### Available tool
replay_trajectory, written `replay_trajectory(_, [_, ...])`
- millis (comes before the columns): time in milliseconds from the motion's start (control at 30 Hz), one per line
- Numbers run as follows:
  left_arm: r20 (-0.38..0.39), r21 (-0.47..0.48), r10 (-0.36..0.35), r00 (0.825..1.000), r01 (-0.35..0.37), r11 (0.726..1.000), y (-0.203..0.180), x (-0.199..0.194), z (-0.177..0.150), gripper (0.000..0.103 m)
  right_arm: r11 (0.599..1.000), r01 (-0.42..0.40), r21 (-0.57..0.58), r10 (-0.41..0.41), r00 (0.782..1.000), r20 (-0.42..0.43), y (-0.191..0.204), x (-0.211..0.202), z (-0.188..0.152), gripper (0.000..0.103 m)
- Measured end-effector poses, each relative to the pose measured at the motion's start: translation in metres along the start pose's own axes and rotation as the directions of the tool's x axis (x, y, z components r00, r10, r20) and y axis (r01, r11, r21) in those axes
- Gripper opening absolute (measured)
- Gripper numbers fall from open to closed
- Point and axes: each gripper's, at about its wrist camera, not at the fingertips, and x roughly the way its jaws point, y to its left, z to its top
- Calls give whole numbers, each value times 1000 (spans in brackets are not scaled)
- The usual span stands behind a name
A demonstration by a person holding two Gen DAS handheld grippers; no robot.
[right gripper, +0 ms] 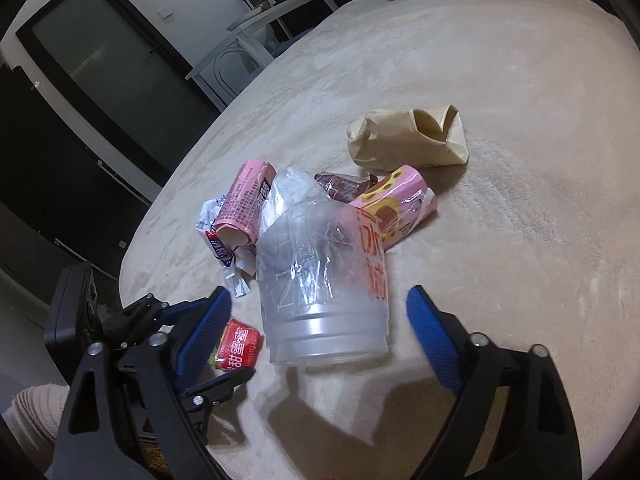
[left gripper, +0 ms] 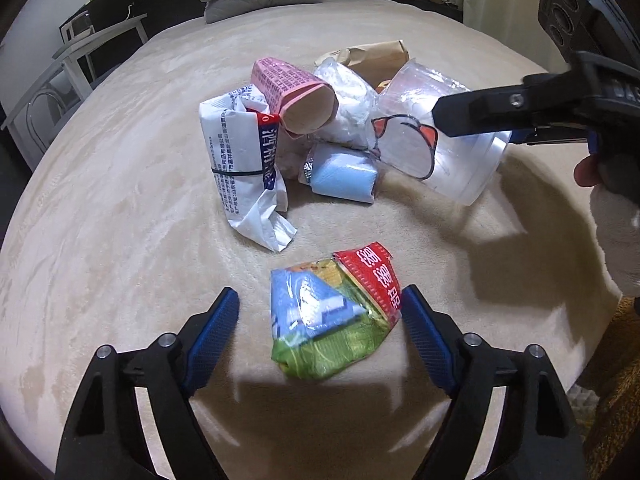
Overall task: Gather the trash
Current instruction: 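Grasp the colorful snack wrapper with the left tool while the right tool grasps the clear cup, then carry the wrapper and cup down to the clear bin and release both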
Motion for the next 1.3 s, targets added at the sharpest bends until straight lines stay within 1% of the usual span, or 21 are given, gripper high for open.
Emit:
replay_trajectory(33, [2, 9, 2, 1000, -2, 1000, -1, 0, 0, 76, 1000, 1, 8, -1, 1000, -3, -2, 1, 0, 67])
replay_trajectory(100, [13, 16, 8, 1000, -8, 1000, -2, -2, 1, 57, 1000, 4, 6, -4, 1000, 2, -2, 1, -1, 67])
replay_trajectory(133, [16, 14, 12, 1000, -13, 1000, -2, -3, 3, 56, 1000, 4, 5, -4, 1000, 4, -2, -1, -1, 66])
replay_trajectory(367, [32, 6, 7, 999, -7, 1000, -2, -12, 0, 55, 1000, 20, 1, -20, 999, 29, 2, -16, -11, 66])
replay_trajectory(500, [56, -13, 0, 998, 1, 1000, -1, -19, -1, 55, 997, 80, -14, -79, 993, 82, 6, -30, -13, 66])
replay_trajectory(633, [90, -15, 3, 996, -2, 1000, -5, -29, -2, 55, 997, 69, 27, -72, 990, 122, 6, -51, -20, 66])
replay_trajectory(700, [112, -32, 9, 994, -6, 999, -5, -36, -3, 55, 997, 67, 48, -73, 987, 143, 7, -62, -26, 66])
replay_trajectory(833, [142, -92, 20, 990, -7, 996, -1, -48, -5, 55, 994, 85, 61, -95, 977, 191, 11, -79, -40, 66])
replay_trajectory(900, [164, -124, 14, 986, 7, 992, 1, -56, -7, 55, 992, 123, 24, -126, 968, 218, 19, -87, -46, 66])
replay_trajectory(1033, [216, -146, 2, 976, 30, 989, 1, -75, -13, 55, 990, 141, -23, -129, 953, 275, 31, -104, -59, 66])
replay_trajectory(1100, [234, -157, -1, 972, 39, 987, -2, -83, -19, 55, 992, 128, -8, -120, 952, 281, 32, -109, -69, 66])
replay_trajectory(1200, [250, -177, -30, 968, 76, 981, -9, -92, -30, 55, 994, 108, 18, -108, 949, 297, 36, -119, -88, 66])
replay_trajectory(1300, [284, -155, -41, 958, 88, 984, -23, -102, -39, 55, 995, 91, 38, -98, 943, 318, 41, -128, -108, 66])
